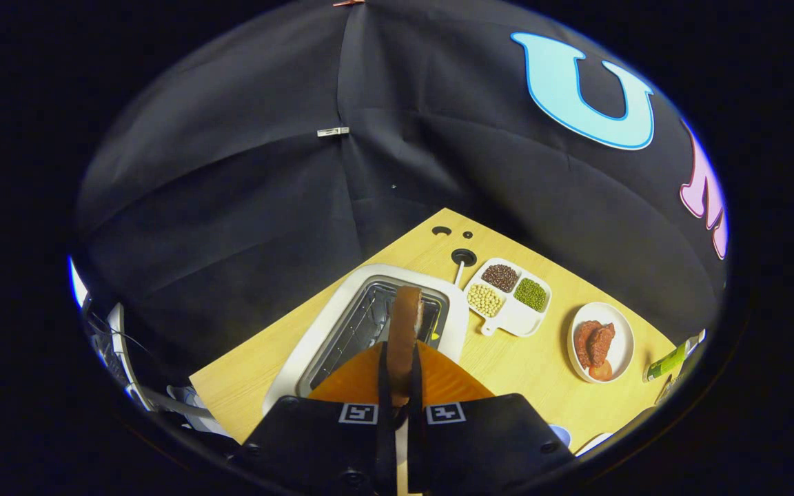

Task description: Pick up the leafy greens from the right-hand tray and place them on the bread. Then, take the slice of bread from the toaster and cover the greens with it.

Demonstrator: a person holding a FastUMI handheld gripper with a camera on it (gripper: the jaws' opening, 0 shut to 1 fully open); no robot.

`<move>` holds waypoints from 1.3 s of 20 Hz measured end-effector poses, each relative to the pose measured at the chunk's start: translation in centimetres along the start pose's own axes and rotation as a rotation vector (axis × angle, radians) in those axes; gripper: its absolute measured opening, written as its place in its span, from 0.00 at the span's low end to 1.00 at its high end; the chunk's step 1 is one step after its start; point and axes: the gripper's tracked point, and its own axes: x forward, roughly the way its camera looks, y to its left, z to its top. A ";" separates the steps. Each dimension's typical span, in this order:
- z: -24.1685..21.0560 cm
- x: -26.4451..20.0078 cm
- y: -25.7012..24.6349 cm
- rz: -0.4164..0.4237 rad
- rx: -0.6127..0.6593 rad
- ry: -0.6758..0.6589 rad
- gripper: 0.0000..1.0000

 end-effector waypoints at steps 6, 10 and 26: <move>5.3 -5.0 -1.0 -0.005 -0.016 -0.138 0.11; 6.2 -8.6 -2.9 -0.014 0.008 -0.185 0.10; -5.2 -14.6 -12.5 -0.053 0.207 -0.082 0.10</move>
